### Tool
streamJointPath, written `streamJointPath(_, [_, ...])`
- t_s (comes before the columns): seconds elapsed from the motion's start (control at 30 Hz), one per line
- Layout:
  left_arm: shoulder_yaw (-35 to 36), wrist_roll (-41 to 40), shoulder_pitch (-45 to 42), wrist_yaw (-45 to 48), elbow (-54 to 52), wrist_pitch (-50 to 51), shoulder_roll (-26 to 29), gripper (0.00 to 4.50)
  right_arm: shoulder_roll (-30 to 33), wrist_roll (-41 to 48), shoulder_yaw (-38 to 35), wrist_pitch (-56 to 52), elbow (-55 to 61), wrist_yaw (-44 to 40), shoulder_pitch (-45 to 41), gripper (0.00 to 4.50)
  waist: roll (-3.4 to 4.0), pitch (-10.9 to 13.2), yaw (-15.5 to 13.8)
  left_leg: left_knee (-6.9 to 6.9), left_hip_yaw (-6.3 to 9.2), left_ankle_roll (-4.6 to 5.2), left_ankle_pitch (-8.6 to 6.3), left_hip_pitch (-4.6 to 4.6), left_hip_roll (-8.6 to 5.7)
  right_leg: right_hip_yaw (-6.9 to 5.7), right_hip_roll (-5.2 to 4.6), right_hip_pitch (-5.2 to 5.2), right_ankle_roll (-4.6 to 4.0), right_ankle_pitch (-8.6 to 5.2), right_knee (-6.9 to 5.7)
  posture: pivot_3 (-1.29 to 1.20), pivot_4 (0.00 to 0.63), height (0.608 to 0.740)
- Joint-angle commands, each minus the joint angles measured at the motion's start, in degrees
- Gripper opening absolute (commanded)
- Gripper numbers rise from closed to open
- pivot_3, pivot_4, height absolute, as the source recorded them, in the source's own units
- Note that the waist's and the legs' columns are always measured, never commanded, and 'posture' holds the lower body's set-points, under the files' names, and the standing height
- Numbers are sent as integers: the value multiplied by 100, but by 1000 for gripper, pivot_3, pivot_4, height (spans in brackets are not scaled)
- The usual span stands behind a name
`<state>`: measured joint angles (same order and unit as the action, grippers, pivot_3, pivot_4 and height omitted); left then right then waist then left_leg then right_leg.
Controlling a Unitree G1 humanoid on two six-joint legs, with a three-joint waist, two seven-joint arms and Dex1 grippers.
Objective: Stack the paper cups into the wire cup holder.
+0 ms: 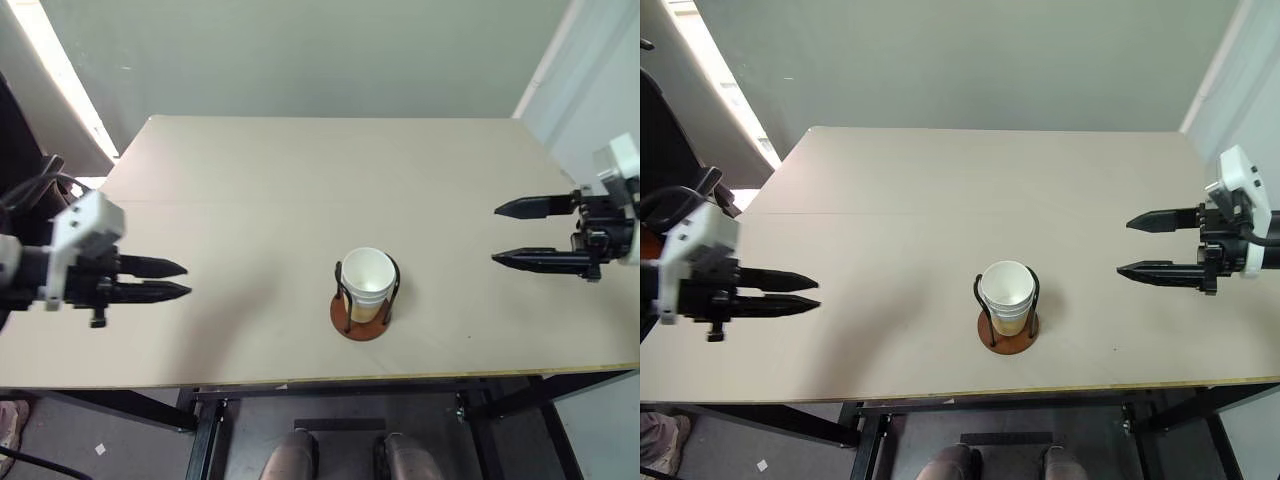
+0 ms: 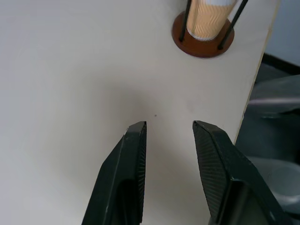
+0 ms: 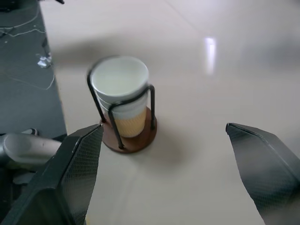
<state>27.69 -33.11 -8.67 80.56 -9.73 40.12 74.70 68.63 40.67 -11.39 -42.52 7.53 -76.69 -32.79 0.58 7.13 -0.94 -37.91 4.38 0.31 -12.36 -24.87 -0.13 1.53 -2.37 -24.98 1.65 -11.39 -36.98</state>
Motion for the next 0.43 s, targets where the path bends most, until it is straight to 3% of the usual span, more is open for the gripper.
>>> streamJointPath(0.03, [664, 122, 255, 192, -18, 35, 186, 1644, 212, -223, 110, 238, -291, -283, -310, 4361, 3, -2, 12, 11, 2, -6, 9, 8, 3, 0, 3, 1, -15, 5, -1, 0, 150, 740])
streamJointPath(0.17, [1062, 237, 560, 315, 13, 17, 211, 1644, 228, -379, 291, 365, -525, -517, -550, 4361, 2, -4, 42, 35, 3, -12, 17, 29, 4, 4, 4, 6, -31, 10, -1, 0, 150, 740])
streamJointPath(0.43, [1005, 148, 542, 177, -111, 66, 154, 1644, 167, -506, 433, 389, -656, -651, -753, 4361, 2, -4, 42, 45, 4, -29, -7, 15, 5, 4, 6, -19, -47, 0, -1, 0, 150, 740])
